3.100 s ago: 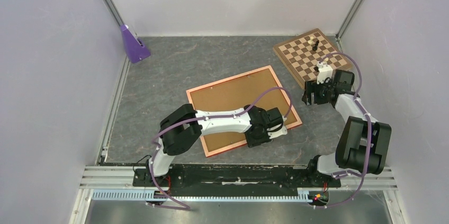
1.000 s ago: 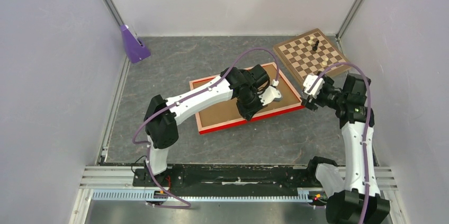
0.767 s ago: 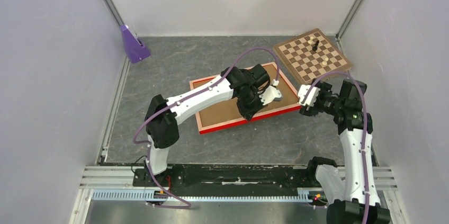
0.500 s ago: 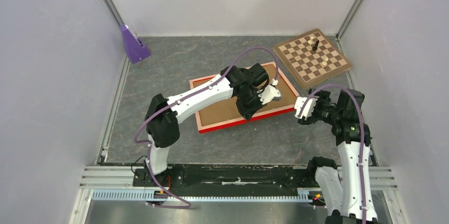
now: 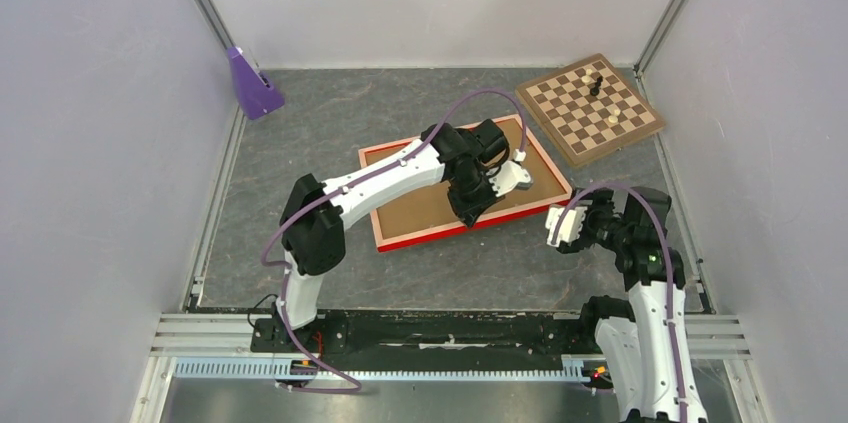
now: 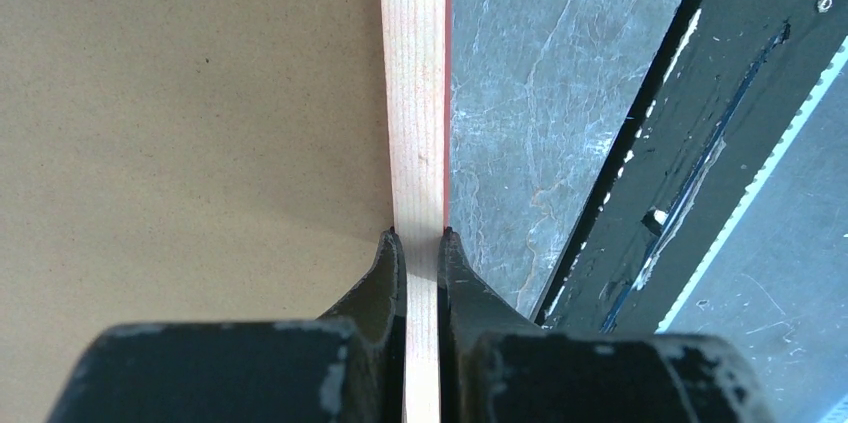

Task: Put the photo into the frame

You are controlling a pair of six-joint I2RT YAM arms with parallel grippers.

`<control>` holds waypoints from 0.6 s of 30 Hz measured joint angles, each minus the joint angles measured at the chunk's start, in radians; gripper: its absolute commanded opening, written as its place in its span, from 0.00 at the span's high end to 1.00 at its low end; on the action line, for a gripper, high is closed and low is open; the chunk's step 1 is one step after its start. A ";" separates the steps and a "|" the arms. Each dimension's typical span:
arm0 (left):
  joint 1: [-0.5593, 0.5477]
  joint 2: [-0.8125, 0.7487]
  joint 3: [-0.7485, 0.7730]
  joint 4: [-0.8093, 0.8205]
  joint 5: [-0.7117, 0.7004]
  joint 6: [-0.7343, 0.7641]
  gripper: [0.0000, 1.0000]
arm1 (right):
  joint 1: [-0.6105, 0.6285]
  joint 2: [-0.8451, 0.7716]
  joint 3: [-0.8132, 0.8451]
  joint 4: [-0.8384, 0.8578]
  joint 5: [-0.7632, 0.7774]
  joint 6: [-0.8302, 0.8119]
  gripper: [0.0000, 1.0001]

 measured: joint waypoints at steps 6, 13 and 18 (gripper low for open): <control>0.001 0.007 0.013 -0.007 0.002 0.000 0.98 | 0.020 -0.019 -0.030 0.047 0.024 -0.029 0.22; 0.003 0.011 0.025 -0.010 0.008 0.000 0.98 | 0.055 0.013 -0.033 0.102 0.029 -0.039 0.21; 0.005 0.034 0.068 -0.029 0.013 -0.001 0.98 | 0.090 0.043 -0.033 0.110 0.046 -0.050 0.21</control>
